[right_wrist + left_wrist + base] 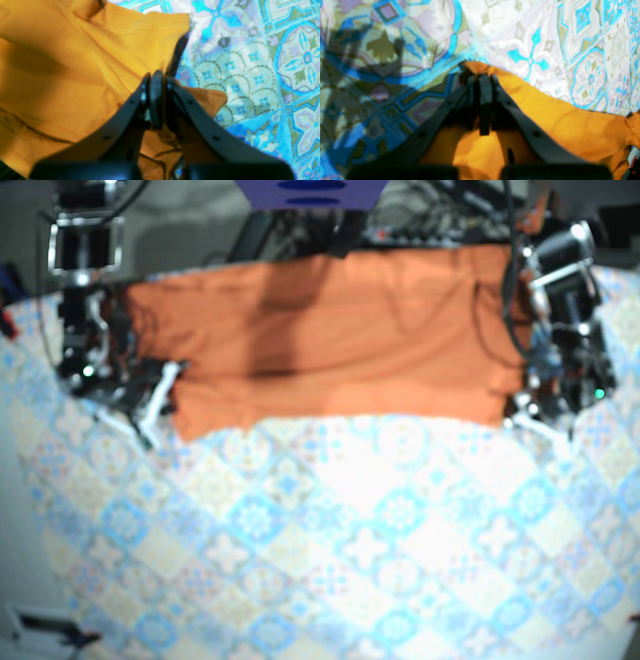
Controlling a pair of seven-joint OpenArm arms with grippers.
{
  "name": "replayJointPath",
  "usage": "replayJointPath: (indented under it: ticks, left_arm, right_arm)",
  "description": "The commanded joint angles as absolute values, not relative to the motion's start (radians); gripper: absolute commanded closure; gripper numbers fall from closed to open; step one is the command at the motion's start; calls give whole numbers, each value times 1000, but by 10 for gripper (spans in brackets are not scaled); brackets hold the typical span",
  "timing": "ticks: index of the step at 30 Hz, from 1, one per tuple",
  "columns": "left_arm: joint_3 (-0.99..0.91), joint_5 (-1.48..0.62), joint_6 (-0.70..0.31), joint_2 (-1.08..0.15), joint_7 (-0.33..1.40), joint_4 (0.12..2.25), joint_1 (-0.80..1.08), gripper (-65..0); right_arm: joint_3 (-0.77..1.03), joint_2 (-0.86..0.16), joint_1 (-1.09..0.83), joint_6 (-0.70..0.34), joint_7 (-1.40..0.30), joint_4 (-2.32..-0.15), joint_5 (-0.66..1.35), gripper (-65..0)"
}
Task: Fold the T-shirt properly
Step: 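Lift the hem with both grippers and fold it toward the shoulder edge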
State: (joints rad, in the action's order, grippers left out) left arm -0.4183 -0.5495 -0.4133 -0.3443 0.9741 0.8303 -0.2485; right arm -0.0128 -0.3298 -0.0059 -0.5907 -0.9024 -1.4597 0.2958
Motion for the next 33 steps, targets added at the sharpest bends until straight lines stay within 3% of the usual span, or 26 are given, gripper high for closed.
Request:
replayJointPath:
  ticks: [1, 10, 23, 33]
  left_arm:
    - [-414, -539, -412, -344, 1018, 831, -251, 0]
    - [-414, -549, -418, -363, 1040, 839, -245, 0]
    - [-414, -579, -420, -386, 1112, 1069, -163, 0]
    - [-414, -662, -420, -453, 1112, 1110, -81, 0]
  right_arm:
    - [-7, -341, 10, -591, -886, -1478, 303, 0]
    - [-7, -341, 10, -591, -885, -1478, 303, 0]
    - [-7, -341, 8, -591, -898, -1544, 303, 0]
    - [-7, -344, -42, -591, -912, -1581, 305, 0]
